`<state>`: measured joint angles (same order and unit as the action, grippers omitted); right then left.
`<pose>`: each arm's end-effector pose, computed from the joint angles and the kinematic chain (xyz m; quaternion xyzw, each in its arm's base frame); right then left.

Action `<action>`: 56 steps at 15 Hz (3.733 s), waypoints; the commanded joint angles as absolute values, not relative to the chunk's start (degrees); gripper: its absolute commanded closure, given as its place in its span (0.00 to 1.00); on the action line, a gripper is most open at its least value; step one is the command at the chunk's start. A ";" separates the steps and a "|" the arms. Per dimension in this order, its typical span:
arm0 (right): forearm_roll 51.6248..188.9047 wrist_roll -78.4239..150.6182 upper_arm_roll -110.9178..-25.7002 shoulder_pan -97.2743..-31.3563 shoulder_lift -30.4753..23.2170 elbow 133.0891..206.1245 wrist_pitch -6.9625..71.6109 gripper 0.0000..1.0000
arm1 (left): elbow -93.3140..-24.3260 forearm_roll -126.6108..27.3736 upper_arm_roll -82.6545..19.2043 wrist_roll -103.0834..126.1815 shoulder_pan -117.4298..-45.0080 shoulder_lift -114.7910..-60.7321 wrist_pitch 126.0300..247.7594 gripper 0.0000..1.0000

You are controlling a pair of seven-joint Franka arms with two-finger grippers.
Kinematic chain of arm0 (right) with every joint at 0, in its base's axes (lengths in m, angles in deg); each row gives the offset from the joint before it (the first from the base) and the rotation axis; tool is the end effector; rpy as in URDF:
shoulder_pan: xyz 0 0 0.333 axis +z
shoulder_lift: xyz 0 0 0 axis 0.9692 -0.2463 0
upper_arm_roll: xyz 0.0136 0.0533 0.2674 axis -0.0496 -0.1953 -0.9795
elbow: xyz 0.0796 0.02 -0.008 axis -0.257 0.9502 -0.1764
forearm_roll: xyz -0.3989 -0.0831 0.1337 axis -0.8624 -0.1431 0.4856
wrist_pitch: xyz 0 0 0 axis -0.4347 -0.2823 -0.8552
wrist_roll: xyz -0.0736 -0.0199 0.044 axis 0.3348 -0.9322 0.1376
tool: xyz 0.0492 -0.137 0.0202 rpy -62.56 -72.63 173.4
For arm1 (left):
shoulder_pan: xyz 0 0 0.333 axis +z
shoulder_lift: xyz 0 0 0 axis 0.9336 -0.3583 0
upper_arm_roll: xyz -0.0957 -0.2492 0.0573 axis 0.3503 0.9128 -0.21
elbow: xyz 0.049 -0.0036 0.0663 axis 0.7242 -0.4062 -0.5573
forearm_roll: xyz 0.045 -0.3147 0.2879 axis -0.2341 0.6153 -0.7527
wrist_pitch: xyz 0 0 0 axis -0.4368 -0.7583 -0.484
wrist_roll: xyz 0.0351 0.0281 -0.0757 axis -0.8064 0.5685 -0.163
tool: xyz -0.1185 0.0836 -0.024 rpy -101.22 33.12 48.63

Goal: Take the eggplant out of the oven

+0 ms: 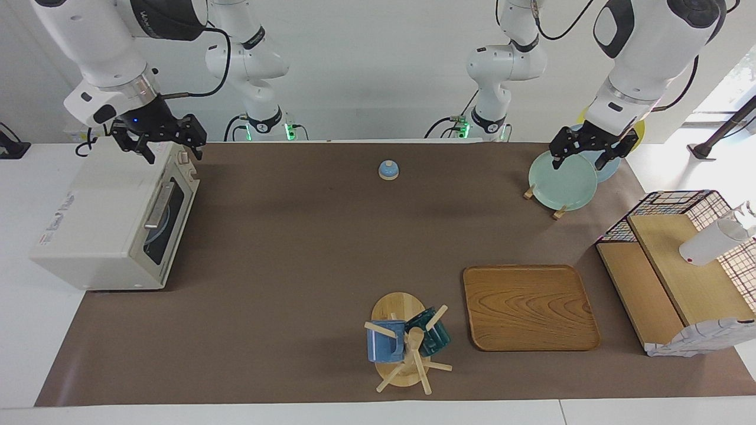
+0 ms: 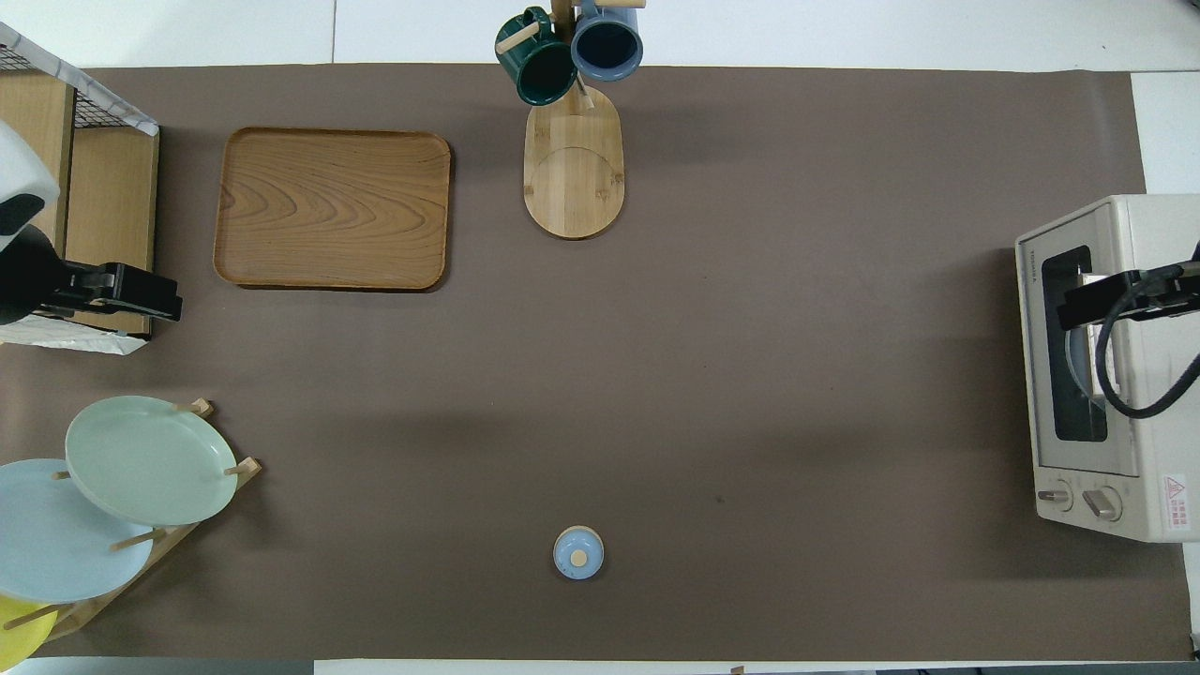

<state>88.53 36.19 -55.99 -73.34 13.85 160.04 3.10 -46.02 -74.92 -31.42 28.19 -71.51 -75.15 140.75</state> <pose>0.5725 -0.0309 0.5267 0.9984 0.0460 -0.0328 0.0052 0.5759 -0.0591 0.5157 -0.9980 0.0613 0.0132 0.0025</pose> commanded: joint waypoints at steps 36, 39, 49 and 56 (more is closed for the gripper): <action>75.34 46.90 -56.10 -71.17 12.77 188.98 35.12 1.00 | -47.00 -76.07 -31.15 28.57 -71.02 -74.10 140.80 0.00; 77.45 49.97 -56.19 -69.33 9.70 190.57 40.74 1.00 | -47.00 -76.07 -31.15 28.57 -71.02 -74.10 140.80 0.00; 81.67 56.13 -56.45 -66.34 8.37 196.81 50.08 1.00 | -47.00 -76.07 -31.15 28.57 -71.02 -74.10 140.80 0.00; 84.05 57.01 -56.63 -63.96 8.46 188.05 36.58 0.97 | -47.00 -76.07 -31.15 28.57 -71.02 -74.10 140.80 0.00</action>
<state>82.58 56.42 -56.86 -64.67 7.62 193.08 43.69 -46.02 -74.92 -31.42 28.19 -71.51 -75.15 140.75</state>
